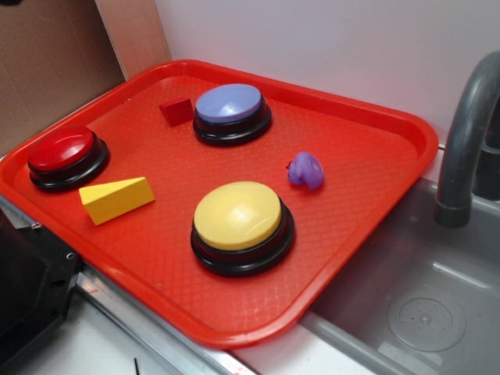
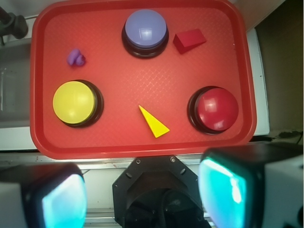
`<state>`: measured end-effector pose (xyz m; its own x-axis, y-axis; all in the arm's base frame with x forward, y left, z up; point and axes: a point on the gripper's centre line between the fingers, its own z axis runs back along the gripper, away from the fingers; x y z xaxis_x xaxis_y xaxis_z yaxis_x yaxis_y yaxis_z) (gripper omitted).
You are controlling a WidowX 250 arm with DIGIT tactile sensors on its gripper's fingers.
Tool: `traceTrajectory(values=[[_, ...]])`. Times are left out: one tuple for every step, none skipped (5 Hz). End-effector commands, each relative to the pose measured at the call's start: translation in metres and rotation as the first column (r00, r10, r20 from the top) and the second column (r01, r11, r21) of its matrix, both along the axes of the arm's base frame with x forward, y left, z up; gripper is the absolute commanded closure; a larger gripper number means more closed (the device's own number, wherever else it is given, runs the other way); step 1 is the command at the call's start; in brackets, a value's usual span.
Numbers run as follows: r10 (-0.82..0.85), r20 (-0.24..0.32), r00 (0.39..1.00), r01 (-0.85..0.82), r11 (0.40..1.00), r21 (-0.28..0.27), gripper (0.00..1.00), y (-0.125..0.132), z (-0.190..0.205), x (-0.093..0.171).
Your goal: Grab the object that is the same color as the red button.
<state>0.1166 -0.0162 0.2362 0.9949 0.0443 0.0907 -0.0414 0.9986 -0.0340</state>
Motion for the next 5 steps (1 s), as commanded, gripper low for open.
traceTrajectory(values=[[0.0, 0.0, 1.0, 0.0, 1.0, 0.0, 0.0, 0.0, 0.0, 0.0], [0.054, -0.035, 0.998, -0.054, 0.999, -0.004, 0.0, 0.011, -0.016, 0.032], [0.146, -0.067, 0.987, -0.148, 0.989, -0.027, 0.0, 0.031, -0.045, 0.055], [0.146, -0.067, 0.987, -0.148, 0.989, -0.027, 0.0, 0.031, -0.045, 0.055], [0.146, -0.067, 0.987, -0.148, 0.989, -0.027, 0.0, 0.031, -0.045, 0.055]])
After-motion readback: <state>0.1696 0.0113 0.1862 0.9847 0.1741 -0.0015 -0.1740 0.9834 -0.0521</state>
